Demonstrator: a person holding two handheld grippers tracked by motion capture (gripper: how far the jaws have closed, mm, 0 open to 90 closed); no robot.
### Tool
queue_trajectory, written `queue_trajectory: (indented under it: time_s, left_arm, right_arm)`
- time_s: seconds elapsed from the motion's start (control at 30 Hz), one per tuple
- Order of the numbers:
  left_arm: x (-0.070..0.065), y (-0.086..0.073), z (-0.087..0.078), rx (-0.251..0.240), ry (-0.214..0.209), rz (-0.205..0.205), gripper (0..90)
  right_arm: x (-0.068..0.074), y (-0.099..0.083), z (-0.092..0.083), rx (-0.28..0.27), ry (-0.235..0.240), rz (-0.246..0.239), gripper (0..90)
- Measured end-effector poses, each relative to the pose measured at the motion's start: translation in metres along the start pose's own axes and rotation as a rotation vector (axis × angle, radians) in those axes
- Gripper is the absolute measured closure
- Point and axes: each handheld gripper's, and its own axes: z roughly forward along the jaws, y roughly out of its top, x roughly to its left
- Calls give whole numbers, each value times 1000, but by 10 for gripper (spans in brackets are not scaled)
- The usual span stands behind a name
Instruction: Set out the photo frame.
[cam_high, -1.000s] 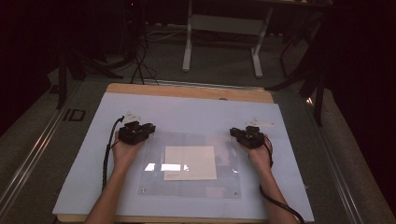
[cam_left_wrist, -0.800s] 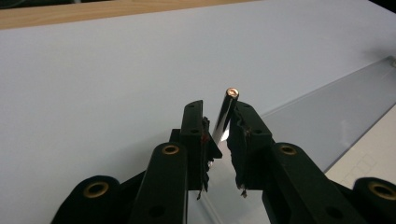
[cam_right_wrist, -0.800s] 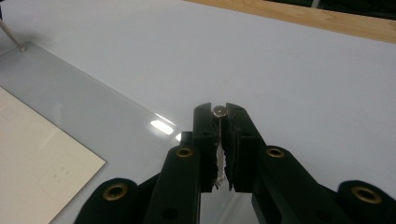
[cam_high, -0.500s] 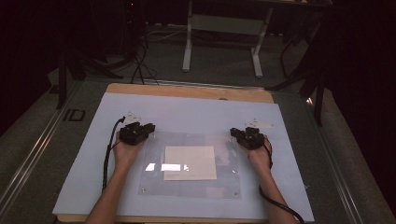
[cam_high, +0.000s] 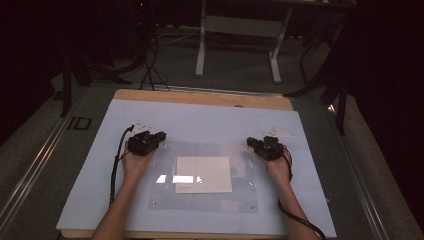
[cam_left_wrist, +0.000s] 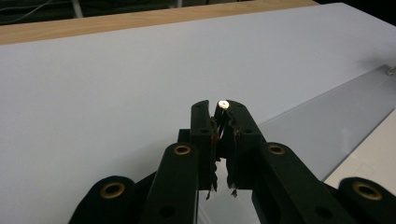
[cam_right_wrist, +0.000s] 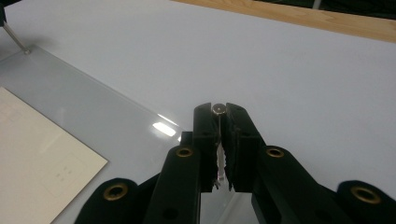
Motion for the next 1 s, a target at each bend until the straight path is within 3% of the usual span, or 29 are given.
queue_trajectory:
  time_s: [0.4, 0.6, 0.7, 1.0]
  left_arm:
    - [9, 0, 4, 0, -60, -71, 825]
    - [12, 1, 4, 13, -82, -81, 824]
    - [17, 3, 7, 25, -110, -125, 822]
    - [32, 15, 18, 93, -171, -190, 827]
  right_arm:
    - [-5, 4, 1, 38, 29, 60, 831]
    - [-8, 10, 3, 78, 47, 86, 828]
    - [-10, 13, 4, 99, 51, 112, 828]
    - [-22, 23, 13, 156, 96, 195, 832]
